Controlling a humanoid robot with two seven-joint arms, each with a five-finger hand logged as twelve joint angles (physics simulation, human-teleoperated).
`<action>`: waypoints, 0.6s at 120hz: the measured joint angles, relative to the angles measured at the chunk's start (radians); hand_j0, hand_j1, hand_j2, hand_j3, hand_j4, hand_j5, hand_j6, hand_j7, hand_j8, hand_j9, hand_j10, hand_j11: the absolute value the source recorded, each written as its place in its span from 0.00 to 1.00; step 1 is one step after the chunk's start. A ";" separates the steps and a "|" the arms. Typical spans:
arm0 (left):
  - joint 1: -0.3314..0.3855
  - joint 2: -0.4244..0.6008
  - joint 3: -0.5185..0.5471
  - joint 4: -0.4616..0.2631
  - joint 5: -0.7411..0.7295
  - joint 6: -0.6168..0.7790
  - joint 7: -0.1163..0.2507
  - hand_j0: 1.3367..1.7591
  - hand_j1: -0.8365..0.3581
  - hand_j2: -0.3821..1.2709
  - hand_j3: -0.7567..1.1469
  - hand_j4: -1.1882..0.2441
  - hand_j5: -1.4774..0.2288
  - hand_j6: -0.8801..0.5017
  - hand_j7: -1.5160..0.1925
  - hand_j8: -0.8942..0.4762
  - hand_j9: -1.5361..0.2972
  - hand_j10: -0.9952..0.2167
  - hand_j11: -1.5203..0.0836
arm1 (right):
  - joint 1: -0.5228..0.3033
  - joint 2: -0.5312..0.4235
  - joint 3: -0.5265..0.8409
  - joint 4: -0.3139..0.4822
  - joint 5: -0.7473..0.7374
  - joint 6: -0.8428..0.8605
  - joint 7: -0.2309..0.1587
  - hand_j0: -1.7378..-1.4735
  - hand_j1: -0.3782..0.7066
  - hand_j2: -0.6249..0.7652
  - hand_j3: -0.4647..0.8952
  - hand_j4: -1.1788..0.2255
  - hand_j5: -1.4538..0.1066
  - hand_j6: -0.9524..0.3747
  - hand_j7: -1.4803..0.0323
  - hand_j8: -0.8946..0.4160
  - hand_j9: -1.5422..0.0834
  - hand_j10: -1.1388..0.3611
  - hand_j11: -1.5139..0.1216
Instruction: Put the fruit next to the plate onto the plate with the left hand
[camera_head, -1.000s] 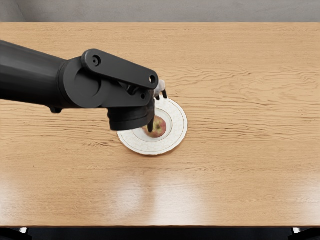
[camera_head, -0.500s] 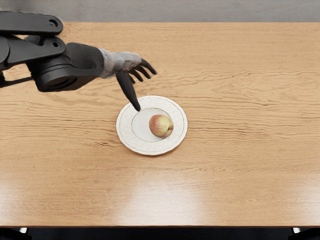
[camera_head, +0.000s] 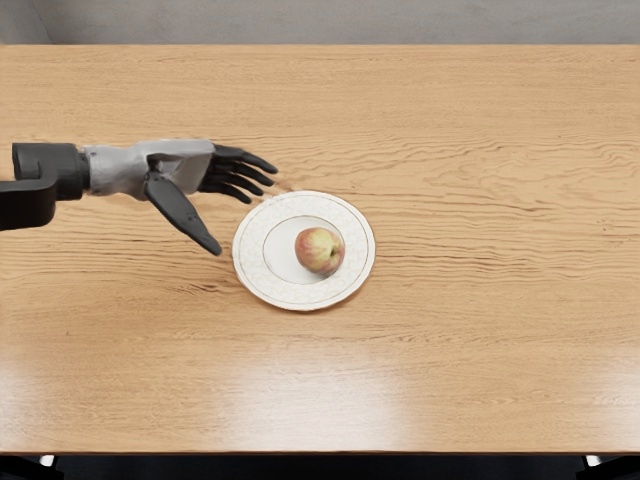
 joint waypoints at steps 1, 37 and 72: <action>0.014 0.000 -0.014 0.005 0.000 -0.002 -0.004 0.76 0.75 0.26 0.40 0.66 0.68 0.46 0.70 0.47 0.66 0.62 0.75 | 0.000 0.000 0.000 0.000 0.000 0.000 0.000 0.30 0.07 0.44 0.34 0.81 0.90 0.69 0.95 0.65 0.92 0.73 0.90; 0.192 -0.010 -0.316 0.136 0.009 -0.020 -0.046 0.76 0.75 0.26 0.40 0.66 0.68 0.46 0.70 0.47 0.66 0.62 0.75 | 0.000 0.000 0.000 0.000 0.000 0.000 0.000 0.30 0.07 0.44 0.34 0.81 0.90 0.69 0.95 0.65 0.92 0.73 0.90; 0.291 -0.015 -0.438 0.227 0.009 -0.021 -0.052 0.76 0.75 0.26 0.40 0.66 0.68 0.46 0.70 0.47 0.66 0.62 0.75 | 0.000 0.000 0.000 0.000 0.000 0.000 0.000 0.30 0.07 0.44 0.34 0.81 0.90 0.69 0.95 0.65 0.92 0.73 0.90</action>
